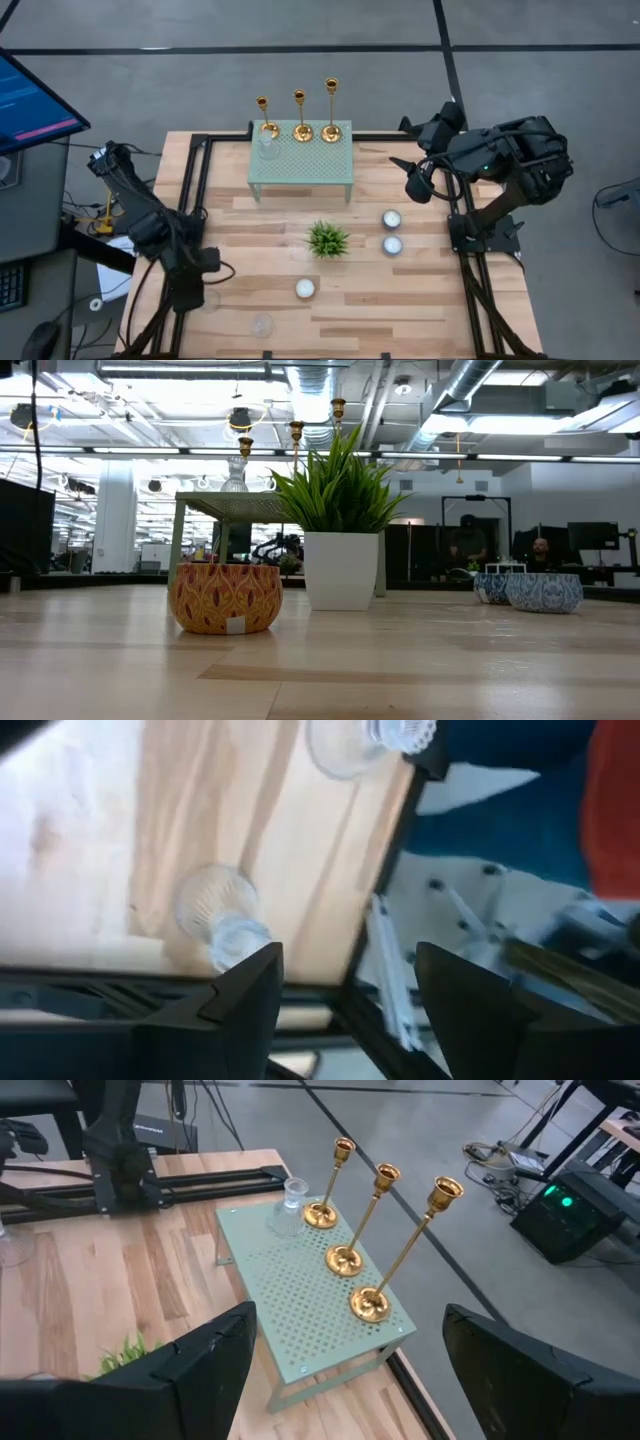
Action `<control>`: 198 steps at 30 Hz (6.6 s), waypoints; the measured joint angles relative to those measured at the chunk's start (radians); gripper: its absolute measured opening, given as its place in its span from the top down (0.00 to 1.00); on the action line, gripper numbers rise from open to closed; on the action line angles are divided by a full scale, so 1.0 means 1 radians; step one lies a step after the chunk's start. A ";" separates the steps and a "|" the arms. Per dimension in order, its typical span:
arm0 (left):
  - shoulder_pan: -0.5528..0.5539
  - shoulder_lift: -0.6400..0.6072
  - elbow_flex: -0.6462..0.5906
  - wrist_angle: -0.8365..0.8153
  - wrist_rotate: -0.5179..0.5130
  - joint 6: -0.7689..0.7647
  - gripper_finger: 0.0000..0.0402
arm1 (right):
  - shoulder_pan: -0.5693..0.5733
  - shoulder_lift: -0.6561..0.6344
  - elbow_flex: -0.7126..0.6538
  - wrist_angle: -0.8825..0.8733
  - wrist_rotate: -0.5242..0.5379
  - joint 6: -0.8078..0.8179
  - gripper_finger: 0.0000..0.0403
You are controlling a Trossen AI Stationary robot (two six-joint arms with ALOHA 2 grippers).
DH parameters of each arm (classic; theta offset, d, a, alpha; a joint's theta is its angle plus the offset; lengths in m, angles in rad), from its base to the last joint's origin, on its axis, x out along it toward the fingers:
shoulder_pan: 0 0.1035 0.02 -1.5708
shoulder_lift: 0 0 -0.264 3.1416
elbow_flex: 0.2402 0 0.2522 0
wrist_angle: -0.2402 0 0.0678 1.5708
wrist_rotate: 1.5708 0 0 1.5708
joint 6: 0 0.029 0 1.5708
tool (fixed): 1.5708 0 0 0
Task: Pick & Place candle stick holders
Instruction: Put the left glass candle holder on the shelf aligned with the other glass candle holder
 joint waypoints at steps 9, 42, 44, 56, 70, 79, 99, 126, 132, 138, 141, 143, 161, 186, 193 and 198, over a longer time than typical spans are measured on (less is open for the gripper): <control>-0.152 0.058 -0.047 -0.046 -0.133 -0.133 0.43 | 0.000 0.000 0.000 0.000 0.000 0.026 0.23; -0.196 0.092 -0.132 -0.023 -0.166 -0.235 0.23 | 0.000 0.000 0.000 0.001 0.000 0.052 0.23; -0.203 0.046 -0.172 -0.024 -0.165 -0.253 0.24 | 0.000 0.000 0.000 0.002 0.000 0.052 0.23; -0.203 -0.041 -0.300 0.117 -0.116 -0.235 0.26 | 0.000 0.000 0.000 0.002 0.000 0.078 0.23; -0.202 -0.017 -0.336 0.118 -0.127 -0.233 0.26 | 0.000 0.000 0.000 0.001 0.000 0.083 0.23; -0.199 -0.018 -0.366 0.138 -0.132 -0.232 0.38 | 0.000 0.000 0.000 0.001 0.000 0.097 0.23; -0.186 -0.019 -0.363 0.176 -0.139 -0.238 0.97 | 0.001 0.000 0.000 0.001 0.000 0.096 0.23; 0.147 -0.165 -0.367 0.220 -0.240 -0.447 0.97 | 0.001 0.000 0.000 -0.051 0.000 0.094 0.23; 0.212 -0.196 -0.336 0.224 -0.312 -0.530 0.97 | 0.001 0.000 0.000 -0.056 0.001 0.094 0.23; 0.323 -0.193 -0.239 0.233 -0.403 -0.549 0.97 | 0.001 0.000 0.000 -0.056 0.001 0.093 0.23; 0.379 -0.193 -0.194 0.232 -0.444 -0.548 0.97 | 0.001 0.000 0.000 -0.060 0.001 0.093 0.23; 0.413 -0.188 -0.162 0.235 -0.469 -0.543 0.97 | 0.001 0.000 0.000 -0.060 0.001 0.093 0.23; 0.730 0.029 0.140 0.235 -0.524 -0.388 0.97 | -0.047 0.000 0.000 -0.060 0.001 -0.060 0.23; 0.995 0.227 0.230 0.374 -0.645 -0.453 0.98 | -0.075 0.000 0.000 -0.060 0.001 -0.170 0.23; 1.032 0.241 0.230 0.384 -0.644 -0.453 0.98 | -0.075 0.000 0.000 -0.060 0.001 -0.186 0.23; 1.041 0.270 0.231 0.388 -0.643 -0.469 0.98 | -0.074 0.000 0.000 -0.060 0.001 -0.186 0.23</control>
